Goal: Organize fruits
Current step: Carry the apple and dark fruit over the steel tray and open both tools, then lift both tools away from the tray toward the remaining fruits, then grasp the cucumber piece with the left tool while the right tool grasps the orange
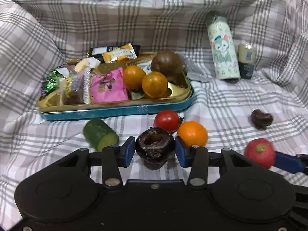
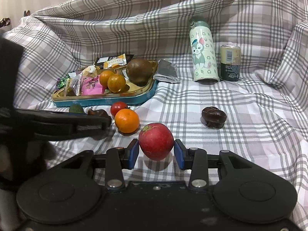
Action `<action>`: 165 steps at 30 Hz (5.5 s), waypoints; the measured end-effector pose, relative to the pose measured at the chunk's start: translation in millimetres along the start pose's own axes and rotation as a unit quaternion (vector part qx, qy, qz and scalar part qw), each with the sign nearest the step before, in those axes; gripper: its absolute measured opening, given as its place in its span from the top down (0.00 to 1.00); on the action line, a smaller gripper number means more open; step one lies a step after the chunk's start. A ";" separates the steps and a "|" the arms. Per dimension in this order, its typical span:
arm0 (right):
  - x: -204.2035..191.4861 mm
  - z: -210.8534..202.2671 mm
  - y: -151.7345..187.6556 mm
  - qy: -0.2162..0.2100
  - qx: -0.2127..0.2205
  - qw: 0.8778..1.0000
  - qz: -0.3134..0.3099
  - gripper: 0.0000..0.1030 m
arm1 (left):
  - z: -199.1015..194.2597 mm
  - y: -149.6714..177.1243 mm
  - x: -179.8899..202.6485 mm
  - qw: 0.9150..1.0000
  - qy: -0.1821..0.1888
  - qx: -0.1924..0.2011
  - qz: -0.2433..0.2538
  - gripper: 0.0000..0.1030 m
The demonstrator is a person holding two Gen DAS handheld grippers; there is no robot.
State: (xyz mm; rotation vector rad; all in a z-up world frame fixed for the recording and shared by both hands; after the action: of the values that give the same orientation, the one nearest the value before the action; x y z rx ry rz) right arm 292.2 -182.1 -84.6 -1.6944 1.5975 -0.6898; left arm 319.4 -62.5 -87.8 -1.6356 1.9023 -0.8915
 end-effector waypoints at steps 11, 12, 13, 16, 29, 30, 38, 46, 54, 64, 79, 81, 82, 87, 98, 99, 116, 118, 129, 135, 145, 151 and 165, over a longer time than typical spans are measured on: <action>-1.1 -38.0 7.8 -0.024 -0.009 0.999 0.032 0.60 | -101.2 10.5 10.7 1.000 0.011 0.009 0.007 0.49; -0.6 -44.1 10.2 -0.027 -0.013 0.999 0.037 0.60 | -108.2 14.1 11.3 1.000 0.013 0.007 0.007 0.49; -0.9 -51.9 13.0 -0.029 -0.015 0.999 0.040 0.60 | -116.4 18.7 12.3 1.000 0.015 0.005 0.007 0.49; -2.1 -80.4 21.8 -0.030 -0.012 0.999 0.038 0.60 | -135.8 32.2 13.5 1.000 0.019 0.000 0.006 0.49; -20.5 -169.0 93.7 -0.020 -0.038 0.999 0.012 0.60 | -193.5 103.1 15.6 0.999 0.001 -0.018 -0.028 0.49; -21.2 -173.2 100.7 -0.019 -0.044 0.999 0.009 0.60 | -195.9 109.0 15.1 0.999 0.000 -0.021 -0.031 0.49; -23.4 -188.8 143.4 -0.018 -0.103 0.994 -0.001 0.60 | -207.0 152.2 8.4 0.998 -0.024 -0.051 -0.041 0.49; -31.5 -185.0 153.0 -0.014 -0.108 0.994 -0.024 0.60 | -194.9 151.9 11.5 0.998 -0.025 -0.046 -0.033 0.49; -34.2 -169.1 142.8 -0.011 -0.098 0.995 -0.032 0.60 | -168.3 139.3 11.9 0.998 -0.015 -0.046 -0.041 0.49; -37.3 -163.6 137.2 -0.018 -0.092 0.995 -0.021 0.59 | -164.2 140.4 9.4 0.997 -0.006 -0.052 -0.050 0.48; -36.7 -170.6 135.3 -0.015 -0.080 0.997 -0.020 0.59 | -175.2 144.0 14.5 0.998 -0.004 -0.048 -0.039 0.49; -36.6 -170.7 135.2 -0.014 -0.080 0.997 -0.019 0.59 | -175.4 146.5 14.7 0.998 -0.004 -0.053 -0.041 0.49; -36.5 -170.9 135.4 -0.014 -0.080 0.997 -0.019 0.59 | -175.5 147.8 14.8 0.998 -0.003 -0.055 -0.042 0.49; -35.9 -171.9 135.4 -0.012 -0.077 0.997 -0.020 0.59 | -179.3 150.2 14.9 0.997 -0.005 -0.057 -0.044 0.49; -32.7 -171.1 133.0 -0.010 -0.074 0.997 -0.019 0.59 | -187.2 143.0 16.2 0.998 -0.011 -0.041 -0.038 0.49; -31.9 -170.5 131.6 -0.009 -0.072 0.997 -0.019 0.59 | -187.3 141.3 15.5 0.998 -0.011 -0.040 -0.038 0.49; 13.5 -132.6 69.9 0.032 -0.034 0.999 -0.014 0.59 | -169.5 87.4 -5.8 0.999 -0.041 0.003 -0.001 0.49; 18.6 -125.4 62.3 0.039 -0.029 0.999 -0.016 0.59 | -164.3 78.6 -9.2 0.999 -0.041 0.006 0.000 0.49; 38.3 -75.3 14.6 0.067 -0.002 0.997 -0.032 0.59 | -122.7 29.9 -30.4 0.998 -0.054 0.025 0.008 0.49; 37.4 -49.8 -9.0 0.060 0.002 0.998 -0.024 0.59 | -91.5 12.5 -41.4 0.998 -0.057 0.021 -0.002 0.49; -1.1 -12.8 -26.9 0.029 0.007 0.998 -0.054 0.59 | -49.6 -3.9 -59.0 0.998 -0.063 0.011 -0.022 0.49; -27.2 9.7 -37.0 0.009 0.012 0.997 -0.077 0.59 | -32.8 -16.4 -66.5 0.997 -0.063 0.015 -0.028 0.49; -47.1 47.6 -44.4 -0.018 0.019 0.998 -0.055 0.58 | -14.9 -26.3 -81.0 0.996 -0.062 0.041 -0.052 0.49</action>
State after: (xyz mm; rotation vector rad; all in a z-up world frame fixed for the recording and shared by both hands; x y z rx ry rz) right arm 352.2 -129.5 -75.2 -1.7667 1.4665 -0.7353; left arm 340.5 17.6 -63.2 -1.7116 1.6895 -0.8753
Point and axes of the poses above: each gripper's, at about its wrist camera, not at the fingertips, and z roughly the way its jaws point, x to its right, y to its underside, the point moved 10 cm from there along z, roughly the way its jaws point, and after that the axes turned 4 degrees about y, right-handed, at the moved point
